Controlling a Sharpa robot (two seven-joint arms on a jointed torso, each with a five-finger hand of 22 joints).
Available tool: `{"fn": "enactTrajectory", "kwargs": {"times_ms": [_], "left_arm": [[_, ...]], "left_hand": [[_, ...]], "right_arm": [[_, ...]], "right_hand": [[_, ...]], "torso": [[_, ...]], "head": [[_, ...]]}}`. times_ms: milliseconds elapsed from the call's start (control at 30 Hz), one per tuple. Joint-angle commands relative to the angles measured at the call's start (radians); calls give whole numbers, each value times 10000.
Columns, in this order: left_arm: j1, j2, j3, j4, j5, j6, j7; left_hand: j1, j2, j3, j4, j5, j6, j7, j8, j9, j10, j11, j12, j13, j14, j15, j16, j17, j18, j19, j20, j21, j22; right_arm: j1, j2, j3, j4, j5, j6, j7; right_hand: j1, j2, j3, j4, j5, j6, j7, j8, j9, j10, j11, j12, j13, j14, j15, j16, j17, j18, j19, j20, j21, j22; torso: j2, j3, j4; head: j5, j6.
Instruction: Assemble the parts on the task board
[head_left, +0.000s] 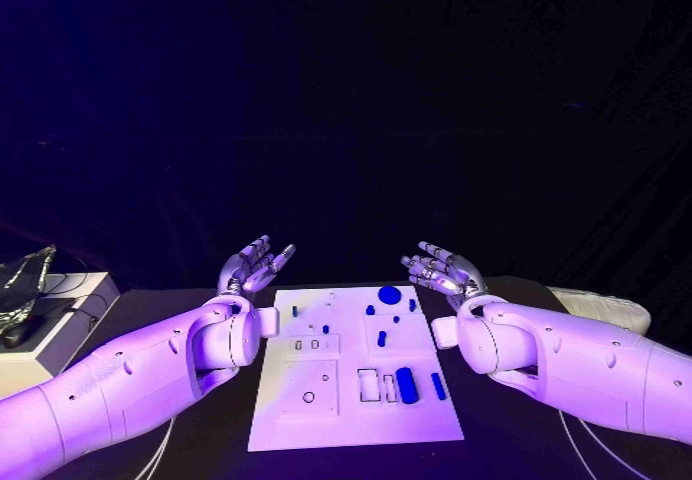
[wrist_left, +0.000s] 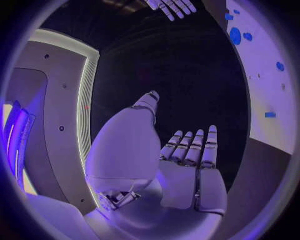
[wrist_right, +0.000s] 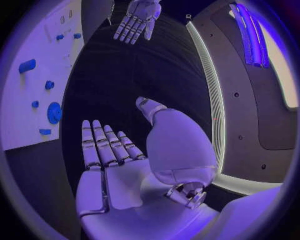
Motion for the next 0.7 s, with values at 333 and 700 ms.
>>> {"fn": "enactTrajectory", "kwargs": {"times_ms": [333, 700], "left_arm": [[-84, -203, 208, -148, -856, 2651, -299], [-78, -1095, 518, 1237, -1341, 2966, -359]], "left_hand": [[748, 510, 570, 44, 46, 2837, 1221, 787, 481, 2776, 817, 288, 190, 3292, 156, 689, 462, 221, 2887, 158, 821, 360], [790, 133, 1746, 33, 45, 6405, 692, 1862, 997, 8058, -138, 791, 359, 7345, -978, 2088, 1672, 684, 6037, -578, 2373, 765]], "right_arm": [[344, 93, -212, -1236, -5535, 1634, -1166], [792, 177, -176, -1389, -10694, 1702, -2079]], "right_hand": [[1584, -252, 688, -1255, -536, 5493, 984, 1375, 895, 5549, -742, 759, 207, 5069, -949, 1380, 639, 899, 4536, -365, 1477, 496], [1651, -433, 610, -1631, -491, 7042, 325, 1551, 858, 7798, -1525, 499, 239, 8504, -2092, 2700, 1663, 856, 6811, -1650, 4085, 1946]], "torso": [[131, 2, 79], [582, -113, 344]], "head": [[-202, -512], [-465, -587]]}}
